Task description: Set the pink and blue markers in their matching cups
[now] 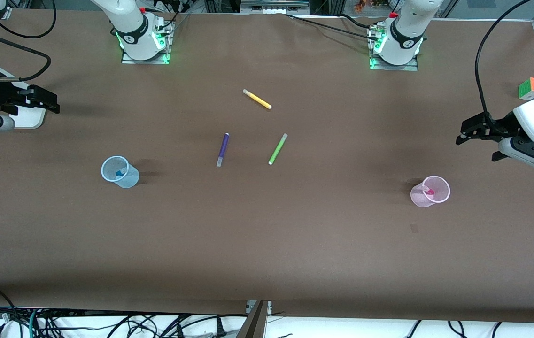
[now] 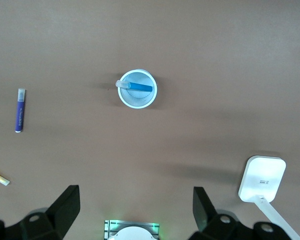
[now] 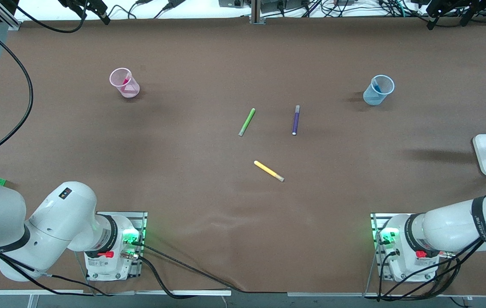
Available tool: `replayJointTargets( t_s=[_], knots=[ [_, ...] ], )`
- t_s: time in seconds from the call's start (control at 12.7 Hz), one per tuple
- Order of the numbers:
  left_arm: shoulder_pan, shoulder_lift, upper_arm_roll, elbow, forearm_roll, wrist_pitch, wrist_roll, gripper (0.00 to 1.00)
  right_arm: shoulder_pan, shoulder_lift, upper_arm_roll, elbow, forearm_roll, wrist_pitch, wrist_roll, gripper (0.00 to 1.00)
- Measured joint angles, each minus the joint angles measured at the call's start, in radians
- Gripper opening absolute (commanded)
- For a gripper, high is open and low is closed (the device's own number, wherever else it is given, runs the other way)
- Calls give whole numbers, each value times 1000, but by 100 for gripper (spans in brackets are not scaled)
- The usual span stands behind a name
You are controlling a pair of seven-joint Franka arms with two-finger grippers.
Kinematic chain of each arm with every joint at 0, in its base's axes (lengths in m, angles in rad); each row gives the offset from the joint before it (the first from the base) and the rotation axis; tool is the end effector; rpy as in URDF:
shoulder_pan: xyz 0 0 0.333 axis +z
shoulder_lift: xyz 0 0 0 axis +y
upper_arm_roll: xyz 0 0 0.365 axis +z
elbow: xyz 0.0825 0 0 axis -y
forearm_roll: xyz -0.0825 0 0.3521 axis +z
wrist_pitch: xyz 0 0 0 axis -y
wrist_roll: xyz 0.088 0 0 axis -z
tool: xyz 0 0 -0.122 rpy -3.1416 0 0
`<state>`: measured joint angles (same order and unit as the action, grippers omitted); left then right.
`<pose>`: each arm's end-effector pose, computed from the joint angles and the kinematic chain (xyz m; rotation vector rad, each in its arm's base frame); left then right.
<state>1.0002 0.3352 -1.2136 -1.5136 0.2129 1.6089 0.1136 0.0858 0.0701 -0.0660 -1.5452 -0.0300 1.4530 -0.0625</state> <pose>0.5789 0.0017 0.6017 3.0022 -0.4885 -0.0423 0.5303 0.0080 0.6236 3.0976 0.1255 -0.2530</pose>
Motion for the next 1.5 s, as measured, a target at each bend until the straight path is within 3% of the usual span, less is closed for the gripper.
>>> replayJointTargets(
  t_s=[0.47, 1.34, 1.5],
  knots=[
    [-210, -1, 10, 141, 114, -224, -244, 100, 0, 0, 0, 0, 0, 0, 0, 100],
    [-233, 3, 39, 143, 117, -237, -276, 100, -5, 0, 0, 0, 0, 1, 0, 100],
    [-318, -3, 122, 148, 117, -238, -276, 100, -5, 0, 0, 0, 0, 1, 0, 100]
  ],
)
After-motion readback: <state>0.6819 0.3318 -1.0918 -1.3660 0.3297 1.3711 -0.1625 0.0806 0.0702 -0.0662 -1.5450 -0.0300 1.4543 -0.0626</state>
